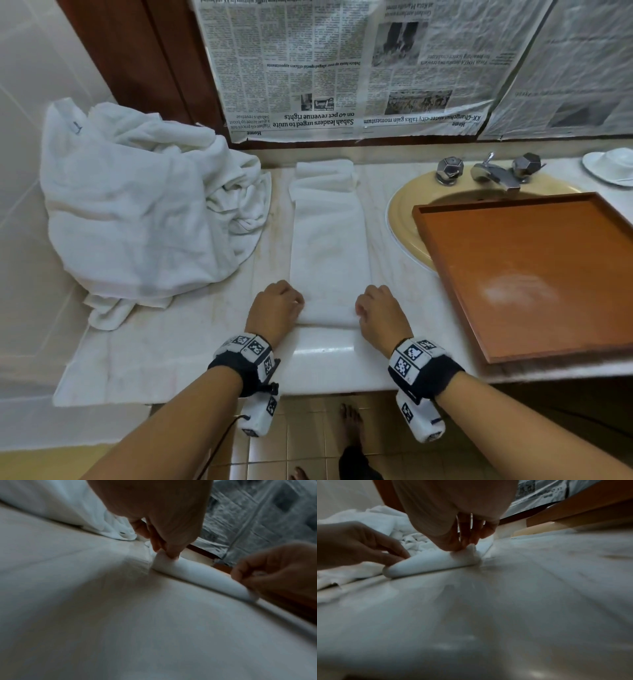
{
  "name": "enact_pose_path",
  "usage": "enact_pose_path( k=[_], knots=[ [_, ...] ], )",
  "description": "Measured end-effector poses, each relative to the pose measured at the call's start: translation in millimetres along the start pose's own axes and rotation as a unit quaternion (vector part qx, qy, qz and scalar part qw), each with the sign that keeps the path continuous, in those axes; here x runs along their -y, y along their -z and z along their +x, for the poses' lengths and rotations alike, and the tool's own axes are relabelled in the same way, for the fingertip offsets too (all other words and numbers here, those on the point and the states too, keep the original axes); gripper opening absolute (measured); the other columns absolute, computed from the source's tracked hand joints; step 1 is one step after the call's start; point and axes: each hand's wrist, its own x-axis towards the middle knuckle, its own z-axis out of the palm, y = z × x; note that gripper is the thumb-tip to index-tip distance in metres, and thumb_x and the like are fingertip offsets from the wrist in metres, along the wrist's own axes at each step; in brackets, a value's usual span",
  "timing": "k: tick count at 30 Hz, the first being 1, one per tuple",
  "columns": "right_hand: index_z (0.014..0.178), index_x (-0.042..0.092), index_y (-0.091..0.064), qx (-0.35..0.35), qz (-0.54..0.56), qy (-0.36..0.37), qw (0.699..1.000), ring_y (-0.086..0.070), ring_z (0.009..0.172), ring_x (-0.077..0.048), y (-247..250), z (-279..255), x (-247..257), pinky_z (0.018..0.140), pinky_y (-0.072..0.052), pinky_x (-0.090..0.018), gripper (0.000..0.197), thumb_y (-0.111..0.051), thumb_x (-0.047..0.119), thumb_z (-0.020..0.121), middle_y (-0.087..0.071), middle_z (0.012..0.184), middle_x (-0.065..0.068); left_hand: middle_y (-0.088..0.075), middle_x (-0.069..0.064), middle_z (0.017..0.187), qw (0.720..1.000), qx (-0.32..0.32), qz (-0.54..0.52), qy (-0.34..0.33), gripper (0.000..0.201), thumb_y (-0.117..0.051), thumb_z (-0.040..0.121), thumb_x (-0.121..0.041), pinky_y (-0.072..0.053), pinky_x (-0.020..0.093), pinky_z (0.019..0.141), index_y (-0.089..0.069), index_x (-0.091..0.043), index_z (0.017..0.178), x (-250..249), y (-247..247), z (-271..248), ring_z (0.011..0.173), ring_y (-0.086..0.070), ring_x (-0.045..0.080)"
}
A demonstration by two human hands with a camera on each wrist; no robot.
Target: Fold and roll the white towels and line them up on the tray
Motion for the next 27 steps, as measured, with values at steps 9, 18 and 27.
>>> enact_pose_path(
  k=[9,18,27],
  knots=[
    [0.091,0.012,-0.062,0.041,-0.056,0.087,0.994,-0.055,0.089,-0.028,6,-1,-8,0.071,-0.041,-0.036,0.025,-0.072,0.013,0.069,-0.06,0.092,-0.002,-0.06,0.002,0.094,0.983,0.063,0.112,-0.128,0.045,-0.053,0.072,-0.05,-0.046,0.033,0.06,-0.073,-0.018,0.097,14,0,-11,0.074,-0.059,0.022],
    [0.107,0.009,-0.066,0.076,0.089,0.007,0.993,-0.044,0.099,-0.014,14,11,-15,0.087,-0.037,-0.022,0.022,-0.064,0.017,0.086,-0.051,0.101,0.002,-0.053,-0.008,0.092,0.99,0.131,-0.059,0.009,0.06,-0.049,0.077,-0.063,-0.036,0.024,0.08,-0.065,-0.028,0.124,14,13,3,0.09,-0.052,0.014],
    [0.098,0.012,-0.064,0.045,0.066,0.027,0.996,-0.047,0.099,-0.02,3,-6,-15,0.086,-0.043,-0.032,0.018,-0.064,0.01,0.08,-0.055,0.101,-0.001,-0.06,0.003,0.11,0.989,0.142,-0.04,-0.016,0.035,-0.059,0.096,-0.025,-0.037,0.024,0.09,-0.061,-0.019,0.13,10,6,-13,0.105,-0.054,0.021]
  ],
)
